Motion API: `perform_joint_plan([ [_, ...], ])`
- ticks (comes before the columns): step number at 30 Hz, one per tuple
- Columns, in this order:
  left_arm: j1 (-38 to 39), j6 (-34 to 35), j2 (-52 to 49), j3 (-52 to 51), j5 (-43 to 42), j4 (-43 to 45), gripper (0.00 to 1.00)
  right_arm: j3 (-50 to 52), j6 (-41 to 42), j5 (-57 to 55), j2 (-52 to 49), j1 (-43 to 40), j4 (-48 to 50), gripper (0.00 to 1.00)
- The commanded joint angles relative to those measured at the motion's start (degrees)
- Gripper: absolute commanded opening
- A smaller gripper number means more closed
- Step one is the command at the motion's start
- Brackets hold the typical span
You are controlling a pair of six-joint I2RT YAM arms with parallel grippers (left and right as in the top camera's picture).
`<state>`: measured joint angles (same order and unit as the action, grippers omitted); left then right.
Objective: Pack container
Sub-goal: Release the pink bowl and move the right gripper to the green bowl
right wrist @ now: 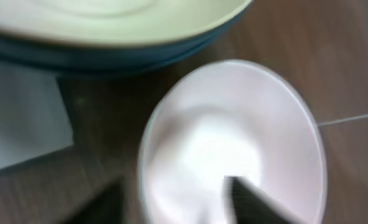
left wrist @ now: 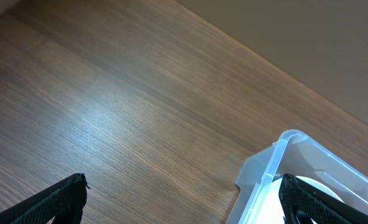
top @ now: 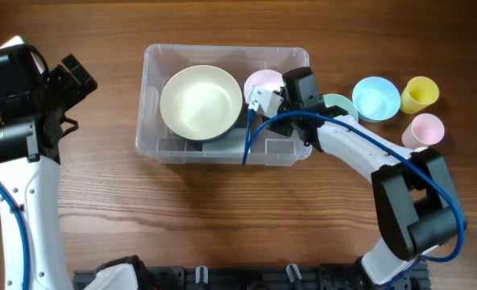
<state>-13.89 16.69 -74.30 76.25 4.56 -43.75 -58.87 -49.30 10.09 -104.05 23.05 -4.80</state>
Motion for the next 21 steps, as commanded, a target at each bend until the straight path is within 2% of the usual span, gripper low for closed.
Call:
perform_joint_plan([
  [1,-0.3,0.5,0.3,0.6,-0.7,-0.1,1.0,-1.3,3.5,0.7,-0.7,-0.3,1.6,0.74],
  [5,-0.3,0.5,0.3,0.6,-0.7,-0.1,1.0,-2.8,8.3,0.8,-0.2,-0.3,1.6,0.81],
  [10,-0.3,0.5,0.3,0.6,-0.7,-0.1,1.0,-6.1,12.4,0.7,3.6,-0.3,-1.9,0.83],
  [16,-0.3,0.5,0.3,0.6,-0.7,-0.1,1.0,-12.4,18.5,-11.6,13.8,-0.4,-20.8,0.92],
  [21,-0.3,0.5,0.3,0.6,-0.7,-0.1,1.0,-12.9,23.5,-13.7,25.7,-1.3,-36.3,0.94],
])
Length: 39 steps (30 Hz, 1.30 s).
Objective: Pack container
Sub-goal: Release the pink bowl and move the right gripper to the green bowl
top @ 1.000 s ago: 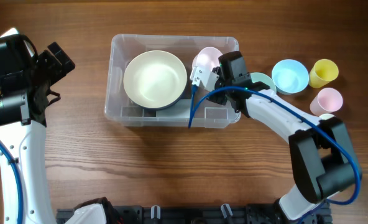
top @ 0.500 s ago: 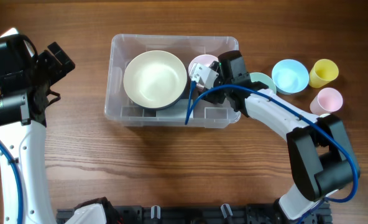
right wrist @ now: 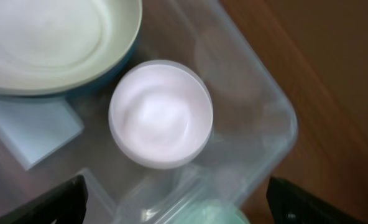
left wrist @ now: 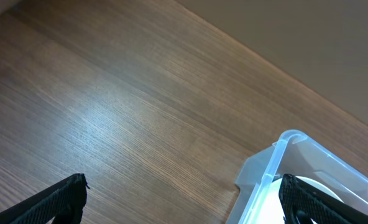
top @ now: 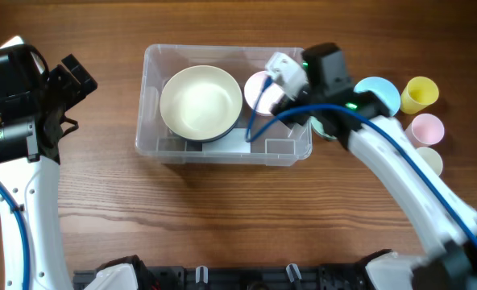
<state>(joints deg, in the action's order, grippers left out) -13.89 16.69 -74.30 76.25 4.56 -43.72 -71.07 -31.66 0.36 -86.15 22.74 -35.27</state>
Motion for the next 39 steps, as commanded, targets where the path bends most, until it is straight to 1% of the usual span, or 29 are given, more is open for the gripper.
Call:
perform_joint_plan([
  [1,-0.3,0.5,0.3,0.6,-0.7,-0.1,1.0,-0.7,6.6,-4.0,9.4,-1.4,-7.9,0.94],
  [4,-0.3,0.5,0.3,0.6,-0.7,-0.1,1.0,-0.7,8.0,-3.9,12.2,-2.5,-14.1,0.94],
  [7,-0.3,0.5,0.3,0.6,-0.7,-0.1,1.0,-0.5,10.3,-2.4,12.3,-3.1,-18.3,0.94],
  [10,-0.3,0.5,0.3,0.6,-0.7,-0.1,1.0,0.2,19.0,-2.0,11.3,-4.5,-21.1,0.93],
  [13,-0.3,0.5,0.3,0.6,-0.7,-0.1,1.0,0.6,25.9,-0.5,10.3,-6.1,-21.8,0.93],
  [16,-0.3,0.5,0.3,0.6,-0.7,-0.1,1.0,0.6,27.7,0.6,10.0,-7.2,-21.0,0.92],
  [21,-0.3,0.5,0.3,0.6,-0.7,-0.1,1.0,0.6,35.4,0.6,10.0,-9.2,-20.0,0.91],
  [22,-0.3,0.5,0.3,0.6,-0.7,-0.1,1.0,0.6,35.9,0.6,10.0,-9.3,-19.5,0.92],
  [24,-0.3,0.5,0.3,0.6,-0.7,-0.1,1.0,0.6,33.4,0.5,10.0,-9.3,-19.0,0.92],
  [28,-0.3,0.5,0.3,0.6,-0.7,-0.1,1.0,0.6,21.6,0.5,10.0,-9.3,-21.0,0.93],
  [30,-0.3,0.5,0.3,0.6,-0.7,-0.1,1.0,0.6,20.2,-0.4,10.0,-9.5,-22.4,0.96],
  [31,-0.3,0.5,0.3,0.6,-0.7,-0.1,1.0,0.6,21.7,-1.5,10.0,-10.0,-22.9,0.98],
  [32,-0.3,0.5,0.3,0.6,-0.7,-0.1,1.0,0.6,25.2,-2.6,10.0,-11.1,-23.1,1.0],
  [36,-0.3,0.5,0.3,0.6,-0.7,-0.1,1.0,0.6,32.1,-1.6,10.0,-16.0,-22.6,1.0],
  [39,-0.3,0.5,0.3,0.6,-0.7,-0.1,1.0,0.7,33.6,-1.6,9.9,-19.1,-22.4,1.0],
])
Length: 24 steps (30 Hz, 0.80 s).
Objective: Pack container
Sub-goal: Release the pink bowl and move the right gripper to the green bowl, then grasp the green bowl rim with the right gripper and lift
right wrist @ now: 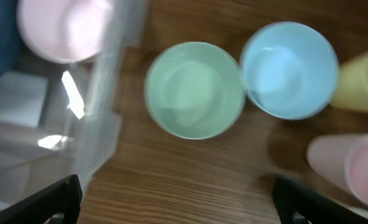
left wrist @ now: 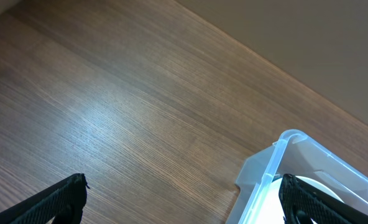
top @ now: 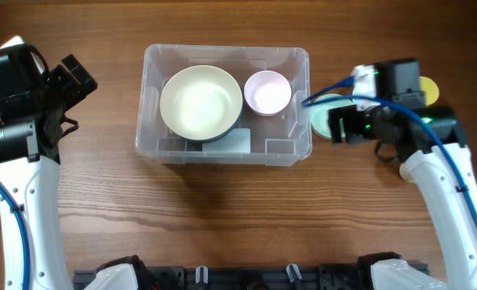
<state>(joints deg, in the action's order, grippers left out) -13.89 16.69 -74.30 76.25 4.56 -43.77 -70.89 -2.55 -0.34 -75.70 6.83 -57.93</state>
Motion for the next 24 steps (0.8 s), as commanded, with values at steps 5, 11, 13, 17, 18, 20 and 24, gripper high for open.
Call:
perform_joint_plan([
  [5,-0.3,0.5,0.3,0.6,-0.7,0.0,1.0,2.3,10.3,-0.9,-0.6,-5.6,1.4,0.99],
  [11,-0.3,0.5,0.3,0.6,-0.7,0.0,1.0,9.2,26.9,-0.9,-0.7,-7.2,8.6,0.88],
  [13,-0.3,0.5,0.3,0.6,-0.7,-0.1,1.0,12.5,35.4,-0.9,-0.7,-7.5,11.7,0.84],
  [17,-0.3,0.5,0.3,0.6,-0.7,0.0,1.0,18.6,43.2,0.0,-0.7,-7.7,19.0,0.87],
  [18,-0.3,0.5,0.3,0.6,-0.7,0.0,1.0,20.0,44.2,0.2,-0.7,-7.7,20.7,0.86],
  [20,-0.3,0.5,0.3,0.6,-0.7,0.0,1.0,22.9,46.9,0.3,-0.7,-7.7,23.8,0.82],
  [24,-0.3,0.5,0.3,0.6,-0.7,0.0,1.0,26.9,49.4,0.3,-0.9,-7.7,29.0,0.78],
])
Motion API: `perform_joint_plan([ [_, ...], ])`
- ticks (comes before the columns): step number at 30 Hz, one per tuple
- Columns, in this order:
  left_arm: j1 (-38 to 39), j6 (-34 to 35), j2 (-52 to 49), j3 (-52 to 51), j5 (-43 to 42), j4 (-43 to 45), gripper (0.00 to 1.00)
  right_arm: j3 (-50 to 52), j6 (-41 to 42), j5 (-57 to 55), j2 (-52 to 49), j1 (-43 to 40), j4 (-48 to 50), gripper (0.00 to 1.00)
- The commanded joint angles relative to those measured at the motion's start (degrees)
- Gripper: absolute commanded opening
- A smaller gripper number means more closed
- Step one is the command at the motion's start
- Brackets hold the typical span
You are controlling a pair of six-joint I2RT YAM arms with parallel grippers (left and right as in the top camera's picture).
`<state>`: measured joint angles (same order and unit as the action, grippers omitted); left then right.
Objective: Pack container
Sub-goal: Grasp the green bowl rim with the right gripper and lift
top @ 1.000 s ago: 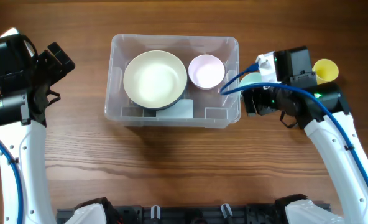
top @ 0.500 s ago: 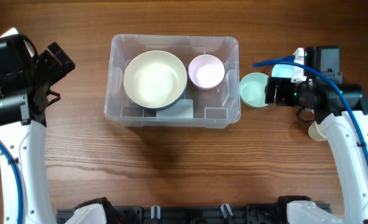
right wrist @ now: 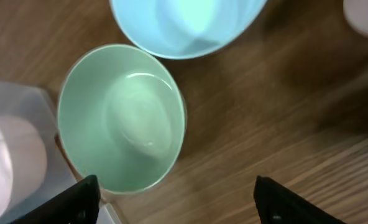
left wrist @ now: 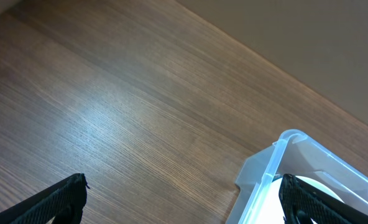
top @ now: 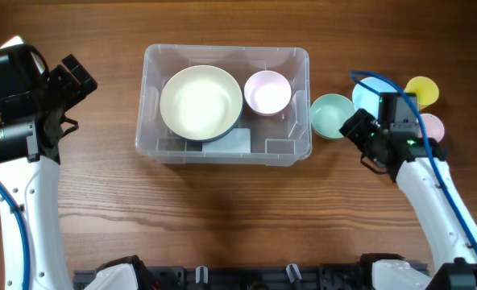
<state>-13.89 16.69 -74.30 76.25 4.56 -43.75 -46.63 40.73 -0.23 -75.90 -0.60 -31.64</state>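
Note:
The clear plastic container (top: 303, 58) holds a cream bowl (top: 201, 102) stacked on a dark one, and a pink bowl (top: 267, 91). A green bowl (top: 331, 115) (right wrist: 119, 118) stands on the table just right of the container. My right gripper (top: 356, 130) (right wrist: 181, 202) is open and empty, low over the table at the green bowl's right side. A blue bowl (top: 366, 93) (right wrist: 187, 25) lies behind it, partly hidden by the arm. My left gripper (top: 71, 93) (left wrist: 183, 202) is open and empty, left of the container.
A yellow cup (top: 422, 89) and a pink cup (top: 430, 125) stand at the far right, close to my right arm. A pale flat block (top: 237, 142) lies in the container's front. Bare wooden table (top: 222, 217) spreads in front.
My right gripper has moved right and down, from above the green and blue bowls to close beside the green bowl. It is still open. The left arm has not moved.
My right gripper was down in the container at the pink bowl. Then it stood open above the container, with the pink bowl left inside. Then it was over the green and blue bowls, and now sits low by the green one.

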Motion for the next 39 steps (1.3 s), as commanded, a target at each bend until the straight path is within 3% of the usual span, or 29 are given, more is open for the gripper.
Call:
perform_joint_plan([
  [1,-0.3,0.5,0.3,0.6,-0.7,-0.1,1.0,4.3,6.5,0.3,-0.9,-0.2,6.0,0.75],
  [12,-0.3,0.5,0.3,0.6,-0.7,-0.1,1.0,5.0,7.7,1.9,-9.4,-0.2,14.0,0.66],
  [15,-0.3,0.5,0.3,0.6,-0.7,-0.1,1.0,5.0,7.7,3.5,-12.7,-0.2,17.2,0.58],
  [18,-0.3,0.5,0.3,0.6,-0.7,-0.1,1.0,5.0,7.7,4.2,-14.4,-0.2,18.4,0.43],
  [26,-0.3,0.5,0.3,0.6,-0.7,-0.1,1.0,5.0,7.2,4.1,-14.6,-0.2,18.1,0.35],
  [30,-0.3,0.5,0.3,0.6,-0.7,-0.1,1.0,5.0,7.3,3.4,-14.6,-0.2,17.4,0.22],
  [32,-0.3,0.5,0.3,0.6,-0.7,-0.1,1.0,5.0,7.3,3.3,-14.6,-0.2,17.4,0.21],
  [35,-0.3,0.5,0.3,0.6,-0.7,-0.1,1.0,5.0,7.3,3.7,-14.6,-0.2,17.4,0.04],
  [39,-0.3,0.5,0.3,0.6,-0.7,-0.1,1.0,5.0,7.3,4.6,-14.4,-0.2,17.3,0.04],
])
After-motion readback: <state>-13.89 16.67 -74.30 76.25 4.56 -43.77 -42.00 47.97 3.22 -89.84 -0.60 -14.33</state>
